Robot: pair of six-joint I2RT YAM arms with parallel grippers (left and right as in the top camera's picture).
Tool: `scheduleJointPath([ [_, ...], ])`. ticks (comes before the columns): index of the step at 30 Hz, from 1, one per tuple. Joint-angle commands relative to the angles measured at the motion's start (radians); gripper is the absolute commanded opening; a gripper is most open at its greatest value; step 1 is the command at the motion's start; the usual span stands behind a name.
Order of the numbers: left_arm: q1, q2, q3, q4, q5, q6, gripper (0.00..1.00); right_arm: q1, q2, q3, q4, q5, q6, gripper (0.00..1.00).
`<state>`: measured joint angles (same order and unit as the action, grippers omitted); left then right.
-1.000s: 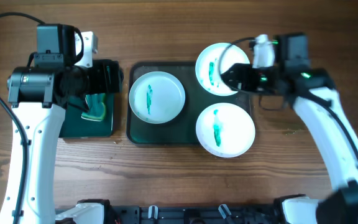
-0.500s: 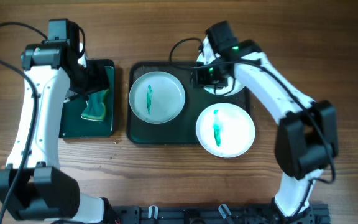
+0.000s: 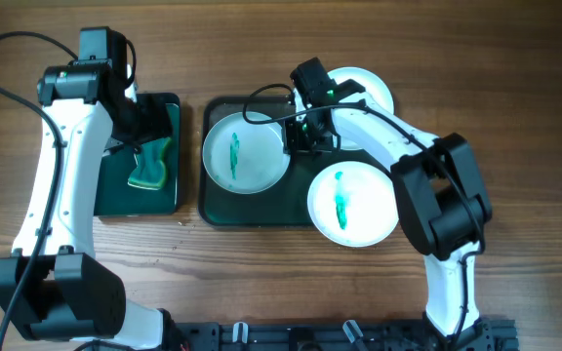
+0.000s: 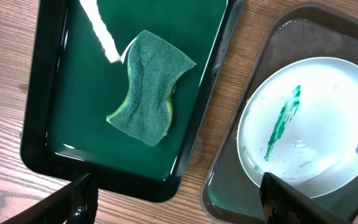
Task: Clean dirty plates on tray and stack at the side
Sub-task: 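Reach left gripper to sponge and right gripper to top-left plate rim, then grasp the green sponge with the left gripper and lift it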
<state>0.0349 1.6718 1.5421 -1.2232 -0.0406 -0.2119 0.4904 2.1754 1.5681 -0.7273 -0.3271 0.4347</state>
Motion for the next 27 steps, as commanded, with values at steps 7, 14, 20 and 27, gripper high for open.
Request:
scheduleJointPath([
  [7, 0.023, 0.026, 0.013, 0.015, -0.022, -0.005, 0.78, 0.008, 0.061, 0.005, 0.024, 0.021, 0.037, 0.04],
  [14, 0.043, 0.122, 0.011, 0.018, -0.023, 0.054, 0.71, 0.008, 0.061, 0.003, 0.025, 0.022, 0.036, 0.04],
  [20, 0.043, 0.243, 0.01, 0.065, -0.066, 0.076, 0.65, 0.008, 0.061, 0.002, 0.032, 0.021, 0.036, 0.04],
  [27, 0.048, 0.371, 0.01, 0.122, -0.067, 0.104, 0.6, 0.008, 0.061, 0.002, 0.034, 0.021, 0.037, 0.04],
])
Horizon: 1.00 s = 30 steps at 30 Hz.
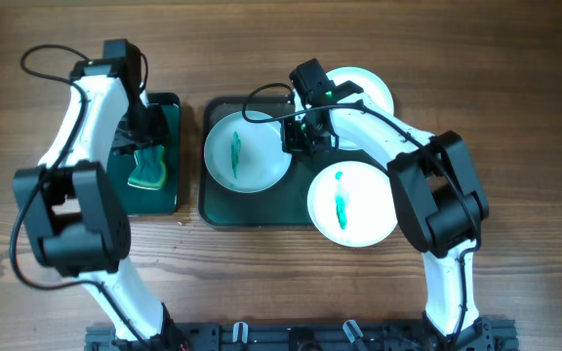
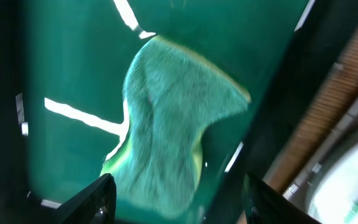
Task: Clean dirty plates on tray and stack at the side
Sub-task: 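Grasp the green sponge with the left gripper and lift it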
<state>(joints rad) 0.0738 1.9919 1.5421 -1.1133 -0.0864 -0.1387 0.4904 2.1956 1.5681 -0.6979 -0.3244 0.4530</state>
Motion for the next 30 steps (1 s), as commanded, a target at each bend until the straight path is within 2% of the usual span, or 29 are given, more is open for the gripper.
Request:
scheduleJointPath([
  [1, 0.013, 0.068, 0.01, 0.018, -0.021, 0.034, 0.59, 0.008, 0.04, 0.002, 0.005, 0.018, 0.019, 0.04],
  [7, 0.026, 0.13, 0.009, 0.032, -0.027, 0.087, 0.48, 0.008, 0.04, 0.002, 0.006, 0.018, 0.019, 0.04],
  [10, 0.027, 0.142, 0.009, 0.046, -0.036, 0.087, 0.39, 0.008, 0.04, 0.002, 0.006, 0.018, 0.019, 0.04],
  [11, 0.027, 0.143, 0.009, 0.053, -0.036, 0.087, 0.35, 0.008, 0.04, 0.002, 0.006, 0.018, 0.019, 0.05],
  [15, 0.027, 0.143, 0.009, 0.071, -0.036, 0.087, 0.04, 0.008, 0.04, 0.002, 0.006, 0.018, 0.019, 0.04],
  [23, 0.027, 0.116, 0.026, 0.036, -0.026, 0.06, 0.04, 0.008, 0.04, 0.002, 0.014, 0.017, 0.02, 0.04],
  [30, 0.025, -0.034, 0.095, -0.025, 0.132, 0.056, 0.04, 0.008, 0.04, 0.002, 0.025, 0.011, 0.029, 0.04],
])
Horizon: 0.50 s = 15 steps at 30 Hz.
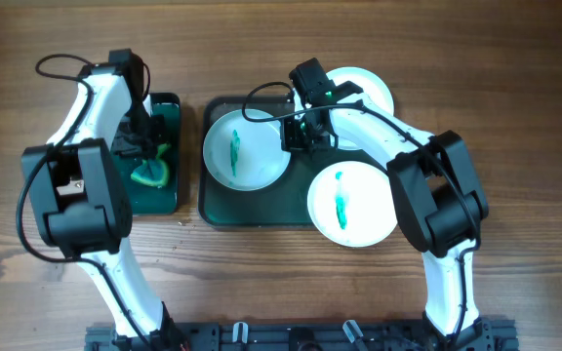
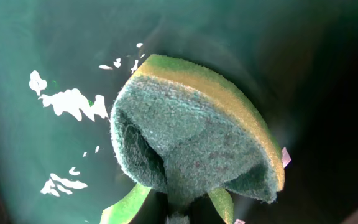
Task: Clean dirty plates on tray and stack at the side
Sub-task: 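Grasp the green sponge with the left gripper and lift it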
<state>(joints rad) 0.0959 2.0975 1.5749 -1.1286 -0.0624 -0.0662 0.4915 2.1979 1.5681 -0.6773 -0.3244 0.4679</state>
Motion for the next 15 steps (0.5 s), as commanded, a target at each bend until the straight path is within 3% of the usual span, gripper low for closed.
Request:
scheduleJointPath([
  [1, 0.002, -0.166, 0.063, -0.008, 0.145, -0.016, 0.04, 0.007, 0.038, 0.002, 0.004, 0.011, 0.014, 0.04],
  [6, -0.042, -0.238, 0.062, -0.004, 0.349, -0.021, 0.04, 0.006, 0.038, 0.002, 0.003, 0.008, 0.014, 0.04],
  [15, -0.205, -0.123, 0.06, 0.093, 0.349, -0.2, 0.04, 0.001, 0.038, 0.002, -0.016, -0.008, 0.014, 0.04],
])
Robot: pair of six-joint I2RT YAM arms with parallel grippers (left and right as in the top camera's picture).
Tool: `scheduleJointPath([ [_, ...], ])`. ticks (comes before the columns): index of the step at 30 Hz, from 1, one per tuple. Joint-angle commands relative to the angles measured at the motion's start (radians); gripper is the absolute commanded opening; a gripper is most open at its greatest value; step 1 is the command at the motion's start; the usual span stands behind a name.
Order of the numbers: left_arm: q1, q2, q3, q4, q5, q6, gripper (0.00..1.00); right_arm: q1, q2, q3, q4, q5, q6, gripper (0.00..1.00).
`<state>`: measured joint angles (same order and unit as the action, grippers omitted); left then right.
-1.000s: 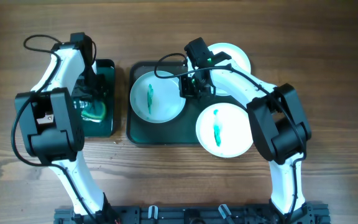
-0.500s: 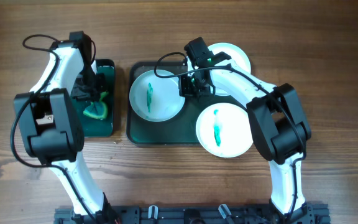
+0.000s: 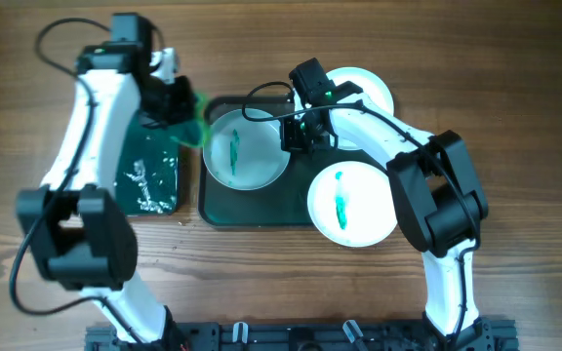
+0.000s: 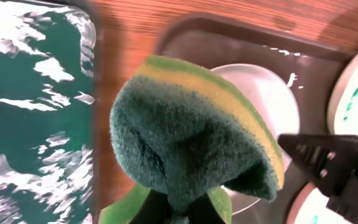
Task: Clean dirty plates on tray and stack at the side
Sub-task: 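Grasp the green sponge with the left gripper and lift it, then scrub the left plate with the sponge while right gripper holds rim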
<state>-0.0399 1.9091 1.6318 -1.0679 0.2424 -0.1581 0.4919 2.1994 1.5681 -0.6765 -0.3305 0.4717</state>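
Observation:
My left gripper (image 3: 189,109) is shut on a green and yellow sponge (image 3: 197,117), folded and held in the air over the left rim of the black tray (image 3: 261,211). The left wrist view shows the sponge (image 4: 191,137) filling the middle, pinched between the green pads. A white plate (image 3: 247,151) with a green smear lies on the tray. My right gripper (image 3: 296,136) sits on that plate's right rim and looks clamped on it. A second smeared plate (image 3: 351,202) lies at the tray's right end. A clean white plate (image 3: 367,93) is behind it.
A shallow green tray of water (image 3: 149,180) with foam on its surface stands on the table left of the black tray. The right arm arches over the clean plate and the tray's far right corner. Bare wooden table lies in front.
My left gripper has left the water tray with the sponge and now holds it higher and further right, at the black tray's left rim. Foam is left on the water. The right arm is unchanged.
My left gripper was open above the sponge lying in the water tray. Then it was lower, close over the sponge. Then it was shut on the folded sponge in the water. Now it carries the sponge by the dirty plate, where the right gripper has stayed throughout.

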Motion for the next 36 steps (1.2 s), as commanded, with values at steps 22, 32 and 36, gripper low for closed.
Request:
scheduleJointPath([
  [22, -0.215, 0.298, 0.003, 0.01, 0.317, 0.158, 0.04, -0.025, 0.037, -0.006, -0.023, -0.044, 0.008, 0.05],
  [32, -0.208, 0.297, 0.006, 0.021, -0.051, -0.069, 0.04, -0.026, 0.037, -0.006, -0.024, -0.044, 0.006, 0.04],
  [36, -0.198, 0.293, 0.006, 0.02, -0.346, -0.266, 0.04, -0.026, 0.037, -0.006, -0.024, -0.044, 0.006, 0.04],
])
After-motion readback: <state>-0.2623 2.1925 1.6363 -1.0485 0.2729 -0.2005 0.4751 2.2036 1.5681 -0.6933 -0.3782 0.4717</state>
